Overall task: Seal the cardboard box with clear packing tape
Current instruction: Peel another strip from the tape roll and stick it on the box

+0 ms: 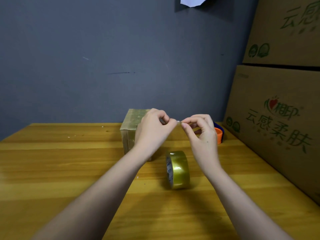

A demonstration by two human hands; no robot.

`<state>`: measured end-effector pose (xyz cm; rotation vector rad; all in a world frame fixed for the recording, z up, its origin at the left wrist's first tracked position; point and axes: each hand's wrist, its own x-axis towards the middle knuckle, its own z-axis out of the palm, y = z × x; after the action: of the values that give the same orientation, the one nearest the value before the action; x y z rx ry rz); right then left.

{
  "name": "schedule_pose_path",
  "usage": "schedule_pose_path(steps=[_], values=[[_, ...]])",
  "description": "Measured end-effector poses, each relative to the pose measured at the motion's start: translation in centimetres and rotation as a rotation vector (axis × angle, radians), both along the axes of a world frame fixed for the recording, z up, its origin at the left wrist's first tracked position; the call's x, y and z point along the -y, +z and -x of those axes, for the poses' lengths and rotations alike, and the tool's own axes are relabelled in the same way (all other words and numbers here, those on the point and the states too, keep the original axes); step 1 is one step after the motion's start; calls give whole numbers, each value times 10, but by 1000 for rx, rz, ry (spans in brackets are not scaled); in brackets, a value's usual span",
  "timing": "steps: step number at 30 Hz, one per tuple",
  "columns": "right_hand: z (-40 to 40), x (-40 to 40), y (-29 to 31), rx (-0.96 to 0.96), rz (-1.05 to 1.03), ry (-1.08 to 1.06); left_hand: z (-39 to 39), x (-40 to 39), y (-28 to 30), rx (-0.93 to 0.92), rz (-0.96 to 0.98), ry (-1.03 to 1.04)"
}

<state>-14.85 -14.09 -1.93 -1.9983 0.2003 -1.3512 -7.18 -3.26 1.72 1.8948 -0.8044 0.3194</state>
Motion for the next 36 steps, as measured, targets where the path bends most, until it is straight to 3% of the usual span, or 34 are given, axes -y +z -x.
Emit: schedule_pose_path(steps=[7, 11, 15, 19, 23, 30, 36], values=[[-1, 0, 0, -3, 65, -29, -1, 1, 2, -82, -71, -39], [2, 5, 0, 14, 20, -26, -6, -8, 0, 160, -196, 168], [3, 6, 4, -17, 69, -17, -7, -14, -6, 264, -21, -95], [3, 7, 6, -22, 46, -11, -9, -8, -18, 449, -132, -135], [4, 7, 7, -51, 46, -7, -17, -5, -20, 279, -1, -212], [7, 12, 13, -135, 42, 18, -17, -4, -12, -69, 53, -329], [7, 13, 14, -114, -106, 144, -12, -4, -9, -184, 143, -429]])
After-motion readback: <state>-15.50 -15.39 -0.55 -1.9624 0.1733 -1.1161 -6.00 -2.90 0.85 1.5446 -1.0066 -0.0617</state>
